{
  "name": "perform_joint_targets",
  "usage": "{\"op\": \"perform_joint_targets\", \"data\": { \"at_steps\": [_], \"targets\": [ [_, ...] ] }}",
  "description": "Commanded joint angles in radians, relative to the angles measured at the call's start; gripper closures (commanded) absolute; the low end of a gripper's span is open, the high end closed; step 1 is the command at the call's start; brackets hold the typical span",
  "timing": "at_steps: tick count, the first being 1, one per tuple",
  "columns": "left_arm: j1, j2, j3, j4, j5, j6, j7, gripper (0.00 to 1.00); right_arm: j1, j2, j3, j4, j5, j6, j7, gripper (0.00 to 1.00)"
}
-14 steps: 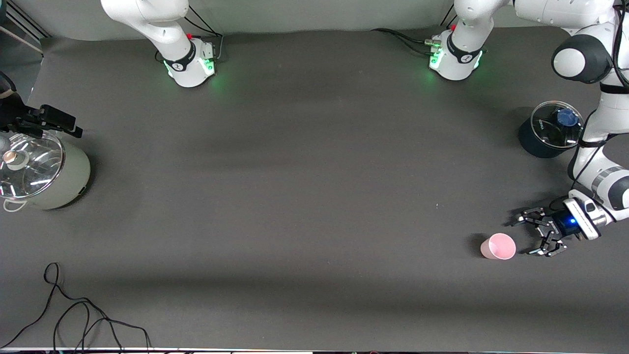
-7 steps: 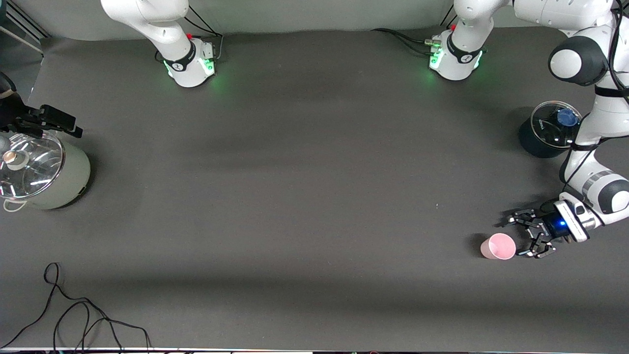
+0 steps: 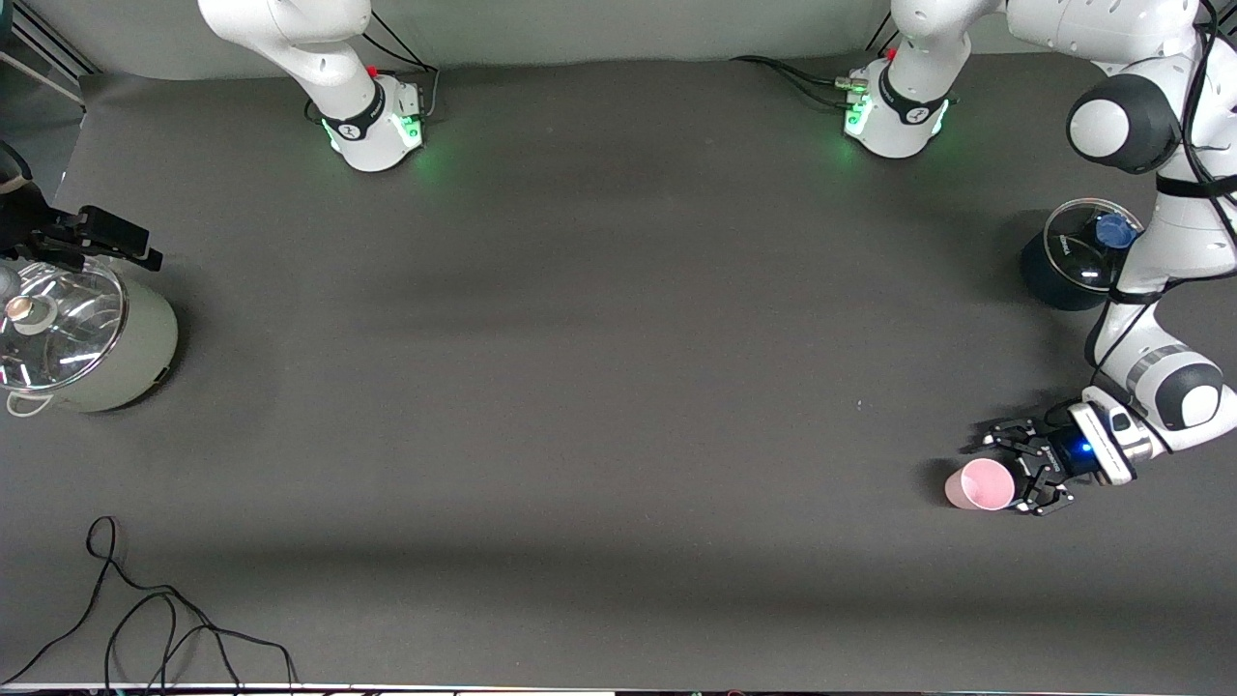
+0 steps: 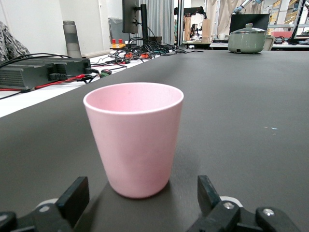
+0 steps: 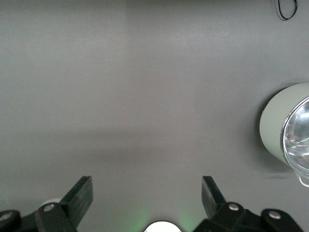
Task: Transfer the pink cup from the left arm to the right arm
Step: 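Close the left gripper on the pink cup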
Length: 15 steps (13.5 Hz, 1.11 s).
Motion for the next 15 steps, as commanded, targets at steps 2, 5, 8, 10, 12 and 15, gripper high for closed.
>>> {"op": "perform_joint_targets", "data": {
  "at_steps": [2, 5, 8, 10, 12, 15],
  "targets": [
    [-0.01, -0.002, -0.028, -0.018, -0.03, 0.056, 0.033, 0.0, 0.007, 0.003, -0.006, 0.016, 0.005, -0.016, -0.003, 0.0],
    [-0.01, -0.002, -0.038, -0.024, -0.03, 0.074, 0.033, 0.0, 0.007, 0.003, -0.006, 0.016, 0.005, -0.016, -0.003, 0.0],
    [-0.017, -0.002, -0.051, -0.025, -0.037, 0.09, 0.033, 0.01, 0.007, 0.001, -0.006, 0.016, 0.005, -0.016, -0.003, 0.0],
    [-0.017, -0.002, -0.051, -0.027, -0.045, 0.09, 0.033, 0.05, 0.007, 0.003, -0.006, 0.016, 0.005, -0.016, -0.003, 0.0],
    [-0.017, -0.002, -0.052, -0.027, -0.059, 0.088, 0.031, 0.16, 0.007, 0.001, -0.008, 0.016, 0.005, -0.016, -0.003, 0.0],
    [-0.017, -0.004, -0.052, -0.035, -0.063, 0.088, 0.031, 0.34, 0.007, 0.001, -0.008, 0.014, 0.005, -0.018, -0.003, 0.0]
  ]
}}
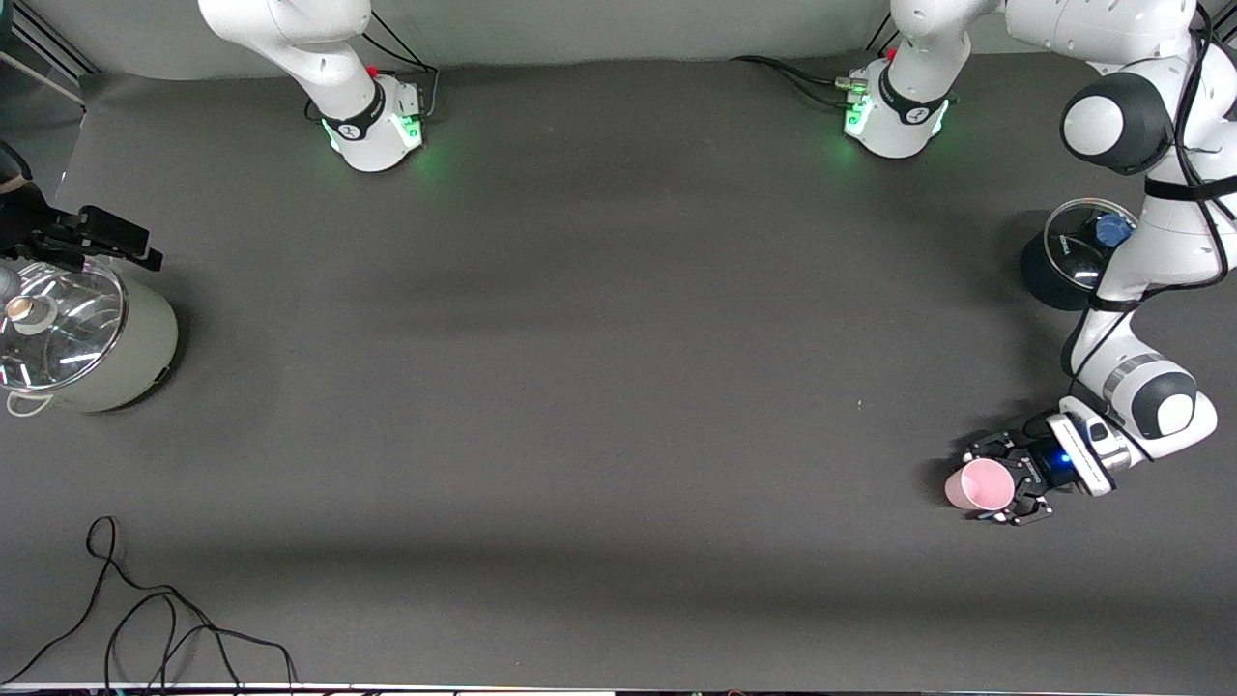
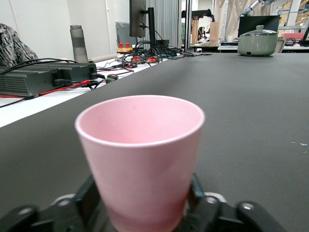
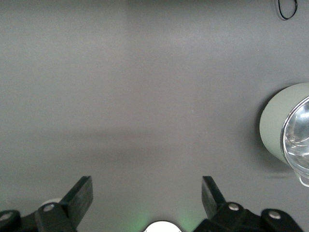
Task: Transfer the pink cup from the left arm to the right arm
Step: 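Close the left gripper on the pink cup, then lift the pink cup with the left gripper toward the table middle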
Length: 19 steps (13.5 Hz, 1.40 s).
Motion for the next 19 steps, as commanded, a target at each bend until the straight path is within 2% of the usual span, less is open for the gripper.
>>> {"op": "perform_joint_targets", "data": {
  "at_steps": [1, 6, 11, 15, 16, 17, 18, 19],
  "targets": [
    [-0.007, -0.005, 0.002, -0.018, -0.031, 0.015, 0.025, 0.36, 0.007, 0.001, -0.007, 0.014, 0.005, -0.017, -0.003, 0.0],
    [0.007, -0.025, 0.002, -0.022, -0.028, -0.003, -0.001, 0.41, 0.007, 0.001, -0.007, 0.016, 0.005, -0.027, -0.004, 0.0],
    [0.009, -0.114, 0.005, -0.022, -0.009, -0.046, -0.162, 0.45, 0.007, 0.001, -0.011, 0.014, 0.005, -0.029, -0.003, 0.0],
    [-0.02, -0.272, 0.005, -0.1, -0.009, -0.062, -0.326, 0.48, 0.005, 0.001, -0.011, 0.016, 0.005, -0.027, -0.006, 0.03],
    [-0.036, -0.321, 0.005, -0.129, -0.011, -0.056, -0.374, 0.48, 0.005, 0.001, -0.011, 0.016, 0.005, -0.027, -0.009, 0.25],
    [-0.049, -0.37, 0.004, -0.161, -0.012, -0.048, -0.42, 0.48, 0.007, 0.003, -0.011, 0.016, 0.005, -0.027, -0.021, 0.59],
    [-0.072, -0.424, 0.004, -0.202, -0.025, -0.036, -0.45, 0.49, 0.007, 0.001, -0.011, 0.017, 0.005, -0.027, -0.019, 0.51],
    [-0.092, -0.479, 0.002, -0.251, -0.032, -0.004, -0.477, 0.49, 0.007, 0.003, -0.011, 0.016, 0.005, -0.027, -0.018, 0.02]
  ]
}}
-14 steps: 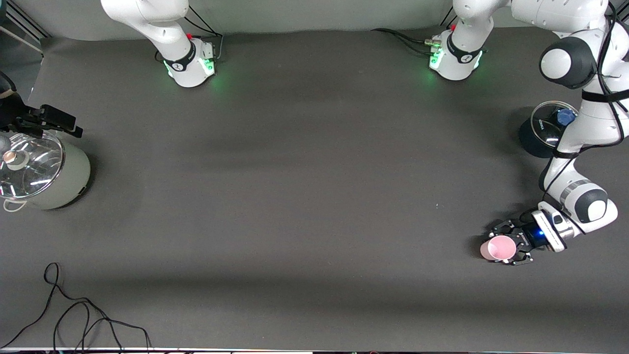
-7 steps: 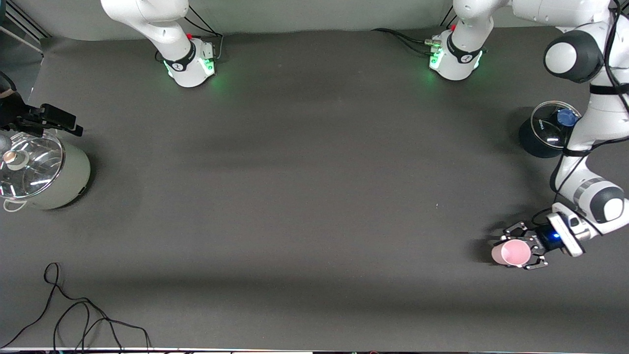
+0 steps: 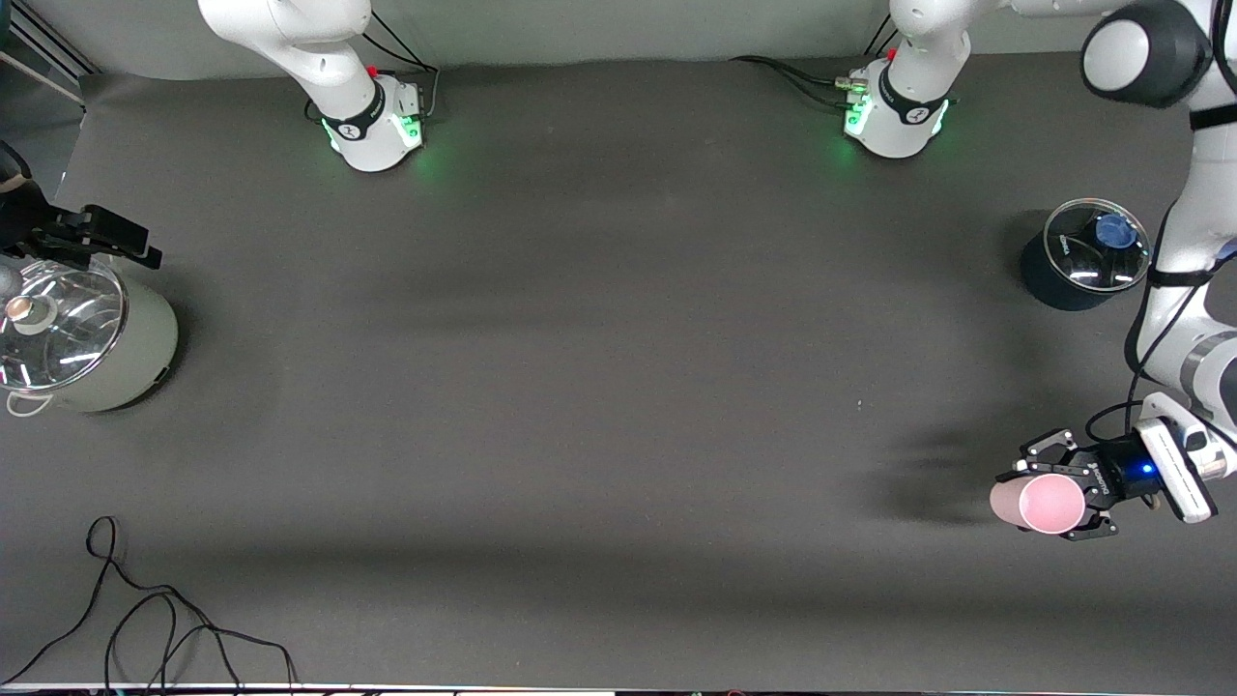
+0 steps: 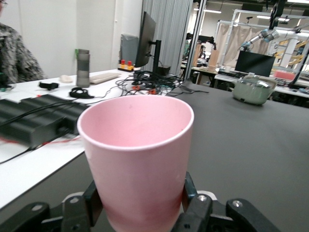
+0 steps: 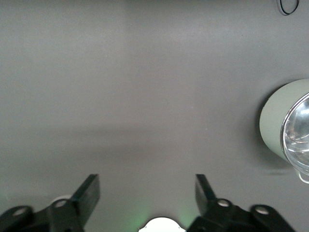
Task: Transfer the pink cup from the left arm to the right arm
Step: 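Lift the pink cup with the left gripper toward the table middle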
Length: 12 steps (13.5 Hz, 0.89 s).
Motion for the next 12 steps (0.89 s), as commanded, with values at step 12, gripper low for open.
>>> {"op": "perform_joint_targets", "data": {
  "at_steps": [12],
  "targets": [
    [-0.095, -0.615, -0.65, -0.543, -0.364, 0.908, -0.208, 0.48, 0.011, 0.011, 0.003, 0.023, 0.017, 0.007, 0.048, 0.0]
  ]
}}
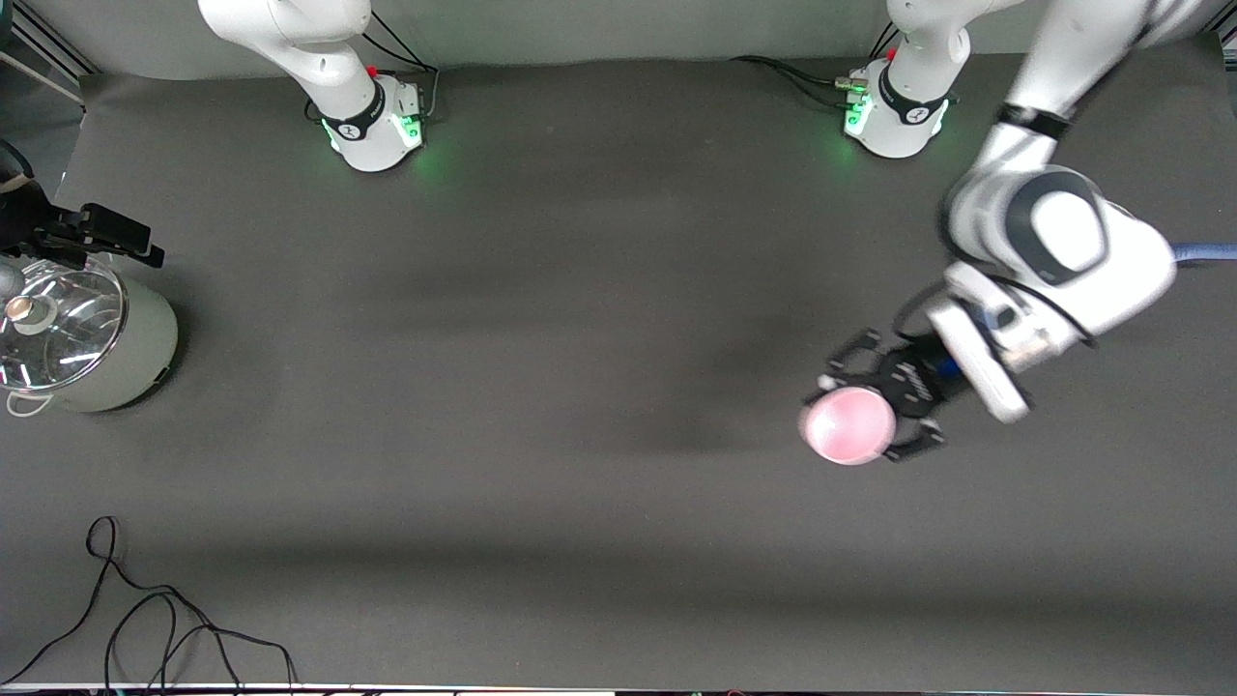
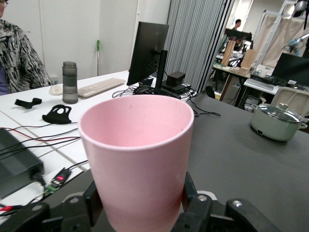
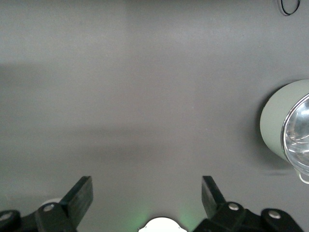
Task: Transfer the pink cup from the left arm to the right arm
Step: 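Lift the pink cup with the left gripper toward the table middle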
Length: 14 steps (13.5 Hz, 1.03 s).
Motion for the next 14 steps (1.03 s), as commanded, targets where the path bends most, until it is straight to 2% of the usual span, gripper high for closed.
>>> {"op": "perform_joint_targets", "data": {
  "at_steps": [1, 2, 4, 6, 9, 12, 14],
  "targets": [
    [-0.013, -0.027, -0.17, -0.027, -0.085, 0.199, -0.005, 0.48, 0.024, 0.026, 0.008, 0.032, 0.024, 0.019, 0.12, 0.0],
    [-0.039, -0.023, -0.201, -0.009, -0.089, 0.259, -0.005, 0.48, 0.05, 0.035, 0.009, 0.046, 0.047, 0.03, 0.186, 0.0],
    [-0.136, -0.001, -0.208, 0.02, -0.096, 0.357, -0.007, 0.47, 0.076, 0.07, 0.011, 0.083, 0.102, 0.045, 0.25, 0.0],
    [-0.207, 0.025, -0.208, 0.053, -0.099, 0.434, -0.007, 0.47, 0.124, 0.087, 0.012, 0.106, 0.136, 0.085, 0.413, 0.0],
    [-0.228, 0.034, -0.208, 0.057, -0.099, 0.463, -0.007, 0.47, 0.262, 0.109, 0.011, 0.108, 0.136, 0.135, 0.709, 0.0],
    [-0.227, 0.034, -0.208, 0.057, -0.098, 0.463, -0.007, 0.47, 0.378, 0.139, 0.012, 0.118, 0.138, 0.256, 1.042, 0.0],
    [-0.225, 0.034, -0.206, 0.054, -0.098, 0.463, -0.007, 0.47, 0.441, 0.198, 0.012, 0.184, 0.14, 0.329, 1.228, 0.0]
  ]
}}
